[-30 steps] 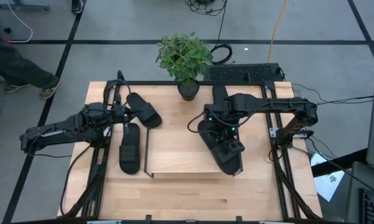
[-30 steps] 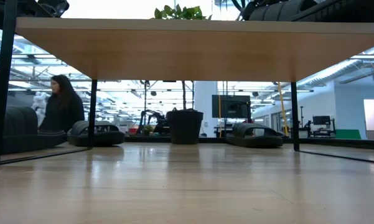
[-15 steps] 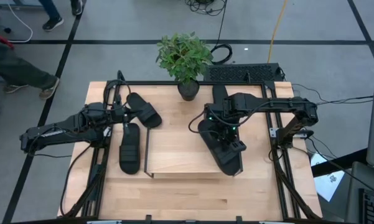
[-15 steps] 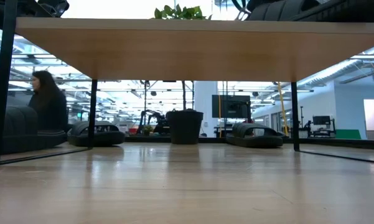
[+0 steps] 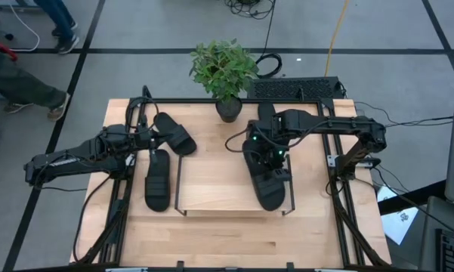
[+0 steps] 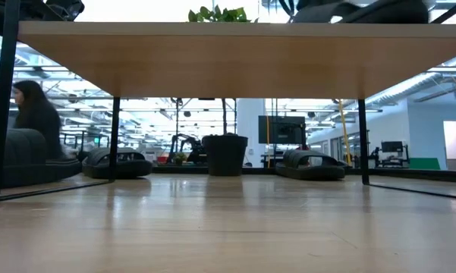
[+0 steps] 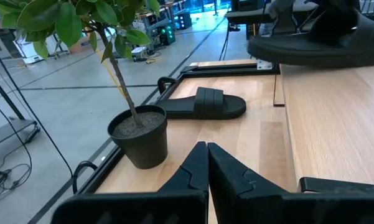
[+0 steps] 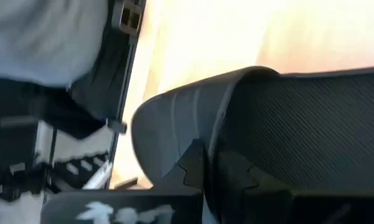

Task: Pick and place slides into the shelf
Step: Put the black slipper on the shelf

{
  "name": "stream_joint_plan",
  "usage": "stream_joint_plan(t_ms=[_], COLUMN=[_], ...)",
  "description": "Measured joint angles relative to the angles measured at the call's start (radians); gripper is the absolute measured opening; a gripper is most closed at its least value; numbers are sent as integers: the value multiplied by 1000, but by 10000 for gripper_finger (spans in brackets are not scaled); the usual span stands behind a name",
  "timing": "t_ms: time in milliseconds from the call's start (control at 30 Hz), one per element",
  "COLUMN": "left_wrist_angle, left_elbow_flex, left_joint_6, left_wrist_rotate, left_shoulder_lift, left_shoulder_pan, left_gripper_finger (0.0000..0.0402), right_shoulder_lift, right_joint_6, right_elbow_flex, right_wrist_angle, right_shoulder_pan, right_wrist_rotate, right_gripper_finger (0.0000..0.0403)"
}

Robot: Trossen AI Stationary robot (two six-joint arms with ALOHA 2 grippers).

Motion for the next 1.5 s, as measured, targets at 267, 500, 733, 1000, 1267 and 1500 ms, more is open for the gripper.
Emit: stream_joint_plan(t_ms=[267, 500, 733, 1000, 1267, 1500], left_wrist_angle=[-5, -6, -15, -21, -21, -24], left_elbow_flex=[0, 0, 0, 0, 0, 0], left_joint_6=[0, 0, 1, 1, 1, 0], left_wrist_rotate=[1, 1, 1, 1, 1, 1], left_shoulder_lift=[0, 0, 0, 0, 0, 0], left_shoulder_pan=[0, 0, 0, 0, 0, 0], left_gripper_finger=[5, 5, 5, 5, 5, 5], right_shoulder_lift=[-19, -20, -20, -20, -23, -66], right_joint_6=[175, 308, 342, 367, 376, 394], right_elbow_flex=[0, 0, 0, 0, -19, -133], right_wrist_angle=[25, 58, 52, 46, 69, 95], right_shoulder_pan=[-24, -34, -24, 11, 28, 17], right_wrist_rotate=[-16, -91, -178, -110, -11, -4], right_gripper_finger=[5, 5, 5, 4, 4, 4])
